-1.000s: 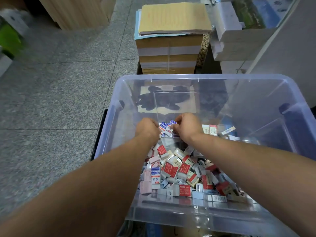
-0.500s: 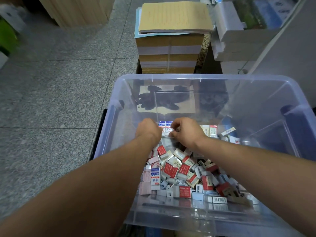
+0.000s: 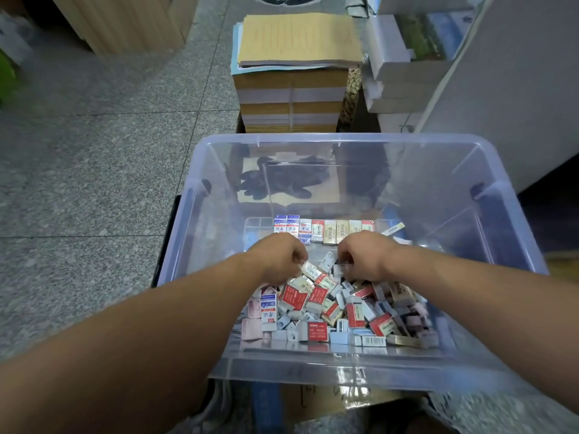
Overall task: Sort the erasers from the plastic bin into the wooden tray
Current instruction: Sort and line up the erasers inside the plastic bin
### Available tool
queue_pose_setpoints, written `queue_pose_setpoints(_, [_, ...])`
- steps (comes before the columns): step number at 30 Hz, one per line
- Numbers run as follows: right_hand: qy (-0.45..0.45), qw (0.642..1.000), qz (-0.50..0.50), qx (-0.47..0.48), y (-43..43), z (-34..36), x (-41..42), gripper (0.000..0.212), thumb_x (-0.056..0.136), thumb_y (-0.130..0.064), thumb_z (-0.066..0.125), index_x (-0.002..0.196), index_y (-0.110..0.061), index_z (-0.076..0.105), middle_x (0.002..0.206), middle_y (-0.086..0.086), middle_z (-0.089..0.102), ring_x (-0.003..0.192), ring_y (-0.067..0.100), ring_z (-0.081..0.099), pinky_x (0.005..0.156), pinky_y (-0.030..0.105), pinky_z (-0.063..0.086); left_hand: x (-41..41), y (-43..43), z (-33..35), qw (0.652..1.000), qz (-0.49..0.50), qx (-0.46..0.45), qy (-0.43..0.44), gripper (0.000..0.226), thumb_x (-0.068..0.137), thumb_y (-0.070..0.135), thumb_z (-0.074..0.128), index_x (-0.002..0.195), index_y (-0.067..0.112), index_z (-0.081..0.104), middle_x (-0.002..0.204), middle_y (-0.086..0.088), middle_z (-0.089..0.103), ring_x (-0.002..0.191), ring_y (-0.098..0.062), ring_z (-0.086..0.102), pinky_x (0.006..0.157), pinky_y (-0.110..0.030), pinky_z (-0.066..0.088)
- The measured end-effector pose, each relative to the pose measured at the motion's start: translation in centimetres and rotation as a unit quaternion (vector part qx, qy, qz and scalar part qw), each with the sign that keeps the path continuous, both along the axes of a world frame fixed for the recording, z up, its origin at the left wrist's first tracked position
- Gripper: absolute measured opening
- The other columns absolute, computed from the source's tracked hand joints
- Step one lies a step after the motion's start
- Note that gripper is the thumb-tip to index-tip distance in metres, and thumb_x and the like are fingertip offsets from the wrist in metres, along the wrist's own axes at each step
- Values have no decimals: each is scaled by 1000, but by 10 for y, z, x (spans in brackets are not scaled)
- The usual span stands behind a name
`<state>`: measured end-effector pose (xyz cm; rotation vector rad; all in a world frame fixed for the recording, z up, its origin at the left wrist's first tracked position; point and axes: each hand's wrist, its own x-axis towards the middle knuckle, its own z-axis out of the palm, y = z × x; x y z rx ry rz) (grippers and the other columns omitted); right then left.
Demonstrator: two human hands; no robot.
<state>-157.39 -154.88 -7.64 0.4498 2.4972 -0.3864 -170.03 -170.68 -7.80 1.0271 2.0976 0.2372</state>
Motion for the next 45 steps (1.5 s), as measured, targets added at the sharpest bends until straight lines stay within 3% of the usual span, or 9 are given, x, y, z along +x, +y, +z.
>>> queue_pose_setpoints(7, [-12, 999, 1, -40, 1, -2, 4, 27, 87, -22, 71, 114, -24, 69, 112, -4, 67, 92, 16, 55, 77, 27, 43, 7, 9, -10, 994, -85, -11, 71, 23, 94, 28, 71, 116, 23, 69, 79, 13, 50, 84, -16, 51, 70, -29, 40])
queue_pose_setpoints(11, [11, 998, -32, -59, 7, -4, 2, 27, 87, -19, 70, 113, -26, 68, 111, -5, 63, 97, 17, 58, 84, 29, 52, 7, 11, -15, 999, -24, 7, 37, 15, 86, 23, 80, 90, 25, 65, 86, 9, 64, 84, -16, 63, 76, -34, 55])
queue_pose_setpoints(17, [92, 986, -122, -61, 11, -5, -5, 21, 93, -20, 67, 113, -28, 66, 121, 1, 65, 100, 22, 59, 80, 29, 47, -4, 18, -7, 984, 165, 63, -32, 17, 88, 11, 77, 99, 19, 68, 93, -3, 72, 72, -19, 66, 62, -31, 55])
queue_pose_setpoints(19, [124, 977, -159, -62, 8, -4, -9, 27, 95, -24, 67, 121, -24, 65, 125, 4, 65, 107, 25, 61, 84, 31, 48, -12, 20, -6, 968, 229, 96, -35, 20, 89, 16, 77, 107, 22, 70, 101, 0, 69, 82, -20, 64, 69, -26, 49])
queue_pose_setpoints(24, [142, 962, -224, -70, 2, -7, -17, 29, 96, -37, 67, 116, -16, 63, 112, 6, 68, 99, 26, 62, 79, 32, 48, -22, 23, -16, 927, 355, 117, -30, 18, 88, 21, 79, 79, 21, 63, 95, -5, 73, 95, -27, 70, 85, -39, 59])
queue_pose_setpoints(28, [143, 963, -226, -45, -4, -10, -25, 29, 96, -41, 65, 106, -14, 63, 104, 8, 69, 90, 25, 60, 77, 35, 50, -20, 27, -19, 961, 254, 90, 59, 25, 90, 28, 75, 87, 19, 52, 91, -6, 69, 89, -28, 66, 72, -37, 51])
queue_pose_setpoints(33, [165, 951, -242, -100, -6, -12, -27, 49, 88, -36, 77, 127, -16, 55, 112, 4, 67, 95, 23, 62, 77, 31, 46, -15, 25, -21, 980, 89, 47, 172, 30, 94, 41, 68, 109, 19, 55, 105, -7, 69, 98, -29, 62, 77, -36, 48])
queue_pose_setpoints(39, [163, 975, -137, -64, -7, -15, -26, 40, 84, -8, 70, 120, -17, 57, 116, 9, 67, 102, 28, 62, 77, 33, 46, -14, 22, -19, 982, 70, 67, 164, 47, 89, 41, 74, 126, 21, 51, 116, -4, 69, 104, -27, 63, 79, -36, 48])
queue_pose_setpoints(45, [162, 979, -122, -36, -3, -14, -34, 26, 89, -12, 66, 113, -18, 58, 109, 8, 69, 99, 30, 63, 79, 38, 52, -18, 25, -19, 982, 32, 39, 182, 41, 85, 25, 75, 121, 26, 54, 116, -3, 66, 99, -24, 60, 75, -32, 44])
